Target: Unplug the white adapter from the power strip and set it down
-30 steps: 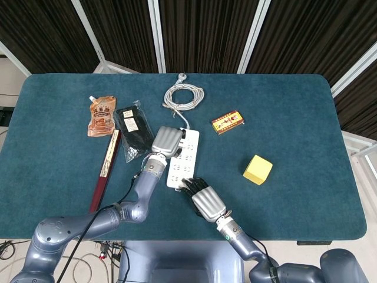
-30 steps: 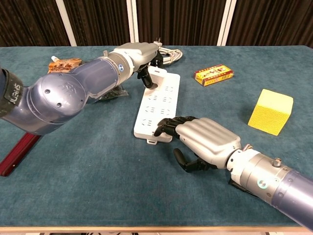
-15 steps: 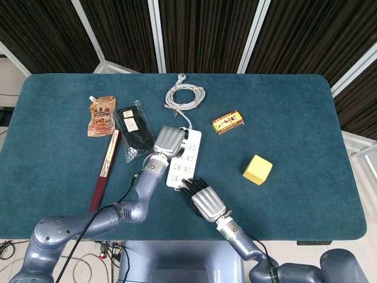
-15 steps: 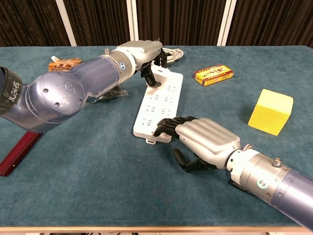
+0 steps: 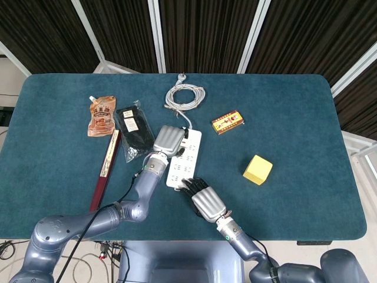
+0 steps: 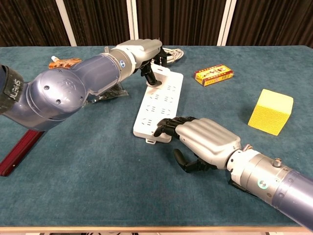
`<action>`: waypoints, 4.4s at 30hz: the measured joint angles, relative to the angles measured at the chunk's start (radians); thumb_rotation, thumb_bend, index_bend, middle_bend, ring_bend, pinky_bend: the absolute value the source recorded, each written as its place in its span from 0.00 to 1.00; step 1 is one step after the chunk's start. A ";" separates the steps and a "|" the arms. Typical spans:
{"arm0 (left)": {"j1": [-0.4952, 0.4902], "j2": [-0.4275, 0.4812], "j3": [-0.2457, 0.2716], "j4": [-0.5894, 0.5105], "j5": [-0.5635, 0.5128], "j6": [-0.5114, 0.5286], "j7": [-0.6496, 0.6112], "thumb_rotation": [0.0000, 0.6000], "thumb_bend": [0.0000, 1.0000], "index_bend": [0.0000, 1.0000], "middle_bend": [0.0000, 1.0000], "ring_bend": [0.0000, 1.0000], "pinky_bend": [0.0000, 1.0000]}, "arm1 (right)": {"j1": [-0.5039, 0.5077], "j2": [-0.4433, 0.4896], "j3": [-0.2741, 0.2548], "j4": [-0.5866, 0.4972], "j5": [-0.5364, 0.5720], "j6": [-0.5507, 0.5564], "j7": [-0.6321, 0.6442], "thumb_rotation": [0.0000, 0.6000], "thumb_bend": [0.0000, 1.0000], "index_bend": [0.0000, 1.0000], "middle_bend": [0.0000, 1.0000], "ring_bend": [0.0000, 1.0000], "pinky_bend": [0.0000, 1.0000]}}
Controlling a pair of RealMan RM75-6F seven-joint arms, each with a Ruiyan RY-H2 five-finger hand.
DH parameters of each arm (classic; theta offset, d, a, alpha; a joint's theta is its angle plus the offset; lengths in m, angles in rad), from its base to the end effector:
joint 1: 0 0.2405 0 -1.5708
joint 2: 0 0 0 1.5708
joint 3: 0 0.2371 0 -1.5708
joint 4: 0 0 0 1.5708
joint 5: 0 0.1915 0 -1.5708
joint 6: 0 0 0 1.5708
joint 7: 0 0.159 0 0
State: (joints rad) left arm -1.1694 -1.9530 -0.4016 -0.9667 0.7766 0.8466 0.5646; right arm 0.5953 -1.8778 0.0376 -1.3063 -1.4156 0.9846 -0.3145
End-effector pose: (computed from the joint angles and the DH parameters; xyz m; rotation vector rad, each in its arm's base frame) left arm -0.0096 0.4154 -0.0741 -1.8157 -0.8698 -0.9318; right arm -0.1166 -0.2489 -0.1064 2.1053 -0.9561 0.9951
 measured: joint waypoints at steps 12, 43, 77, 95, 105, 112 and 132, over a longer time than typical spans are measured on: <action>-0.002 0.000 -0.007 -0.007 -0.002 0.004 -0.016 1.00 0.45 0.79 0.90 0.67 0.77 | 0.001 -0.006 0.002 0.005 0.001 -0.002 -0.003 1.00 0.76 0.21 0.20 0.16 0.15; 0.000 0.018 -0.003 -0.044 0.025 0.005 -0.064 1.00 0.45 0.79 0.90 0.67 0.77 | 0.018 -0.024 0.008 0.015 0.008 -0.018 -0.045 1.00 0.76 0.22 0.20 0.16 0.15; 0.023 0.090 -0.004 -0.121 0.091 0.019 -0.156 1.00 0.45 0.79 0.90 0.67 0.77 | 0.012 -0.017 0.009 -0.018 0.016 -0.002 -0.073 1.00 0.76 0.22 0.20 0.16 0.15; 0.109 0.202 0.030 -0.288 0.092 0.102 -0.132 1.00 0.45 0.79 0.89 0.67 0.77 | -0.022 0.076 0.056 -0.183 -0.048 0.163 -0.099 1.00 0.76 0.19 0.19 0.14 0.15; 0.203 0.290 0.118 -0.408 0.110 0.155 -0.100 1.00 0.45 0.77 0.87 0.65 0.76 | -0.053 0.175 0.054 -0.318 -0.067 0.217 -0.150 1.00 0.76 0.19 0.19 0.14 0.15; 0.254 0.328 0.179 -0.468 0.136 0.175 -0.097 1.00 0.40 0.72 0.83 0.63 0.71 | -0.071 0.218 0.039 -0.397 -0.090 0.243 -0.188 1.00 0.76 0.19 0.19 0.13 0.15; 0.328 0.359 0.196 -0.521 0.091 0.258 -0.049 1.00 0.04 0.17 0.21 0.20 0.27 | -0.095 0.267 0.031 -0.452 -0.088 0.259 -0.216 1.00 0.76 0.16 0.19 0.13 0.15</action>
State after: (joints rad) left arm -0.8415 -1.5936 -0.2055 -1.4878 0.8679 1.1043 0.5155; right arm 0.5004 -1.6110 0.0691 -1.7580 -1.5041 1.2435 -0.5301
